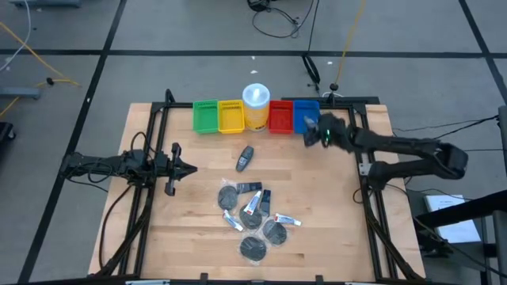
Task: Pick & Place Travel size toiletries
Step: Put the black deodorant into the blue basket, then put the dark blue shave cream into the red basket
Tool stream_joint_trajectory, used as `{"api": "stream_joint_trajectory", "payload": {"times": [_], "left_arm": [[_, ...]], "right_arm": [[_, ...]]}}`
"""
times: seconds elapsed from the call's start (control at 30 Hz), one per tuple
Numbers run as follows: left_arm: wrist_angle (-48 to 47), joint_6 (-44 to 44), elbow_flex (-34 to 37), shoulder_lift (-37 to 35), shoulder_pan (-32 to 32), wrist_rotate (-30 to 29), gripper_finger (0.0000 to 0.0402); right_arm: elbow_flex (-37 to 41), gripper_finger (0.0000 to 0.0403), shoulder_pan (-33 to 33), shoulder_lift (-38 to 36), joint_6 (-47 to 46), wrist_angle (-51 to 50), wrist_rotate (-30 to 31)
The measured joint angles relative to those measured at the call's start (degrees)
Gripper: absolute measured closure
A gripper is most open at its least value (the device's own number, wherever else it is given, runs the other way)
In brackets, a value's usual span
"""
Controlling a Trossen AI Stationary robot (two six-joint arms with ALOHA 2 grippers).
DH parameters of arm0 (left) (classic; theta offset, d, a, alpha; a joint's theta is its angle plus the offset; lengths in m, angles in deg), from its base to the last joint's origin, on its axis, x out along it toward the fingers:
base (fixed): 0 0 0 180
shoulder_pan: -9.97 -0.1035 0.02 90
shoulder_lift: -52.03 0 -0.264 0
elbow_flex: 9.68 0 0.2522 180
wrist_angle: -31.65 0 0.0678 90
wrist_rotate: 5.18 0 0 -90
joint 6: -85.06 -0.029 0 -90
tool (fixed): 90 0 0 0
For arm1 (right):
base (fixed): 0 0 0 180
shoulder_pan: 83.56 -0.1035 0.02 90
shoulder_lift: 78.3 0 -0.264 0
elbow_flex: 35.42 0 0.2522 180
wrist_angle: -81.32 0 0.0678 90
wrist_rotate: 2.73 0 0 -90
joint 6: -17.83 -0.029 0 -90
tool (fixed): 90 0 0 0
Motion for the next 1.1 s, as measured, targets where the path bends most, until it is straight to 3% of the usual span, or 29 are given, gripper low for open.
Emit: {"api": "stream_joint_trajectory", "payload": {"times": [0.13,0.5,0.7,1.1], "left_arm": [[0.0,-0.6,0.0,0.0,0.0,0.0,0.038],[0.0,-0.1,0.0,0.0,0.0,0.0,0.038],[0.0,0.3,0.0,0.0,0.0,-0.1,0.038],[0.0,0.7,0.0,0.0,0.0,-0.1,0.038]], "right_arm": [[-4.8,0.0207,6.5,6.7,1.4,1.1,-4.3],[-12.8,0.0207,9.8,21.6,-1.7,3.0,-5.5],[-12.9,0.0198,10.4,24.3,-2.6,3.3,-5.5],[-12.9,0.0136,9.5,24.3,0.9,5.7,-5.6]]}}
